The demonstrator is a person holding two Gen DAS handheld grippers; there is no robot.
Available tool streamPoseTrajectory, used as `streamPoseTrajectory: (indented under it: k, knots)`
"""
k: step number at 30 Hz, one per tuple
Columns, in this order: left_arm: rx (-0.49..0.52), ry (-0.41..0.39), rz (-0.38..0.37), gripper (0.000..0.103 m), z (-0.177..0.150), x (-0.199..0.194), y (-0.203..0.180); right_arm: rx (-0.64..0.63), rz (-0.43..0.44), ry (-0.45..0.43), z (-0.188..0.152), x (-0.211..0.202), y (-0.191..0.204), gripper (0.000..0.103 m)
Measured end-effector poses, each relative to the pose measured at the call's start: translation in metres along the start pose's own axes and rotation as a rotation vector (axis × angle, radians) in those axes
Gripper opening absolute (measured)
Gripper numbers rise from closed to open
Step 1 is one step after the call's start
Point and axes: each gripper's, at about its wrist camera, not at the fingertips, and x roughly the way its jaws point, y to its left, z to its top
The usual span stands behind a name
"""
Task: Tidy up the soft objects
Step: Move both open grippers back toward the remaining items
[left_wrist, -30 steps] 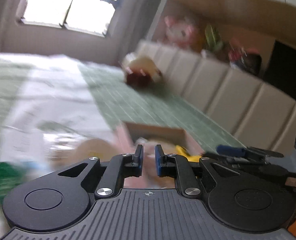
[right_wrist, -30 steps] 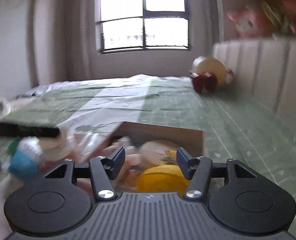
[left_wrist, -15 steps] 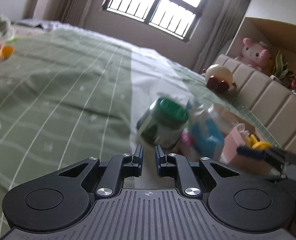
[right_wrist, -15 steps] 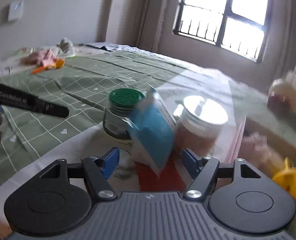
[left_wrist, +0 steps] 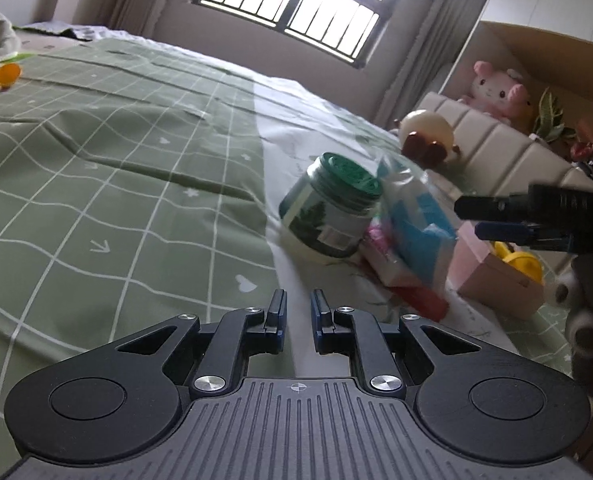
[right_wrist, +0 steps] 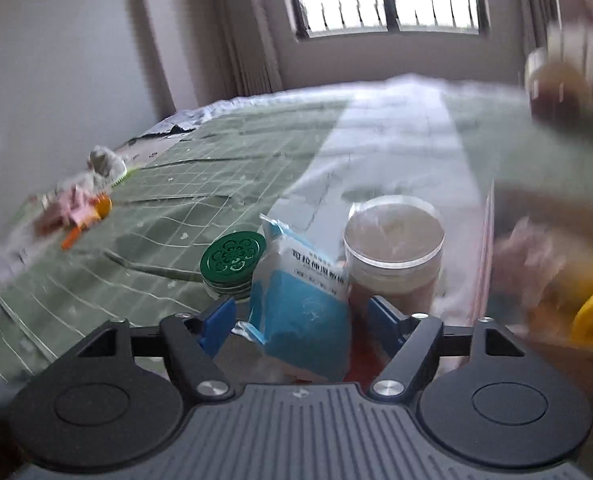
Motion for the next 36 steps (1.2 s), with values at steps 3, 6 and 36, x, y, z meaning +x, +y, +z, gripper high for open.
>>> streamPoseTrajectory:
  k: [3, 6, 36]
  knots:
    - [-0.007, 0.017, -0.001, 0.014, -0.003, 0.003, 0.002, 0.081, -0.010, 0.028, 0.002, 0.021, -0.016, 0.075]
    - [-0.002, 0.030, -0.013, 0.014, -0.005, 0.005, 0.003, 0.149, 0.040, 0.068, -0.001, 0.040, -0.029, 0.075]
    - [0.189, 0.015, -0.118, 0.014, 0.103, 0.021, -0.047, -0.102, 0.095, -0.031, -0.018, 0.027, -0.007, 0.064]
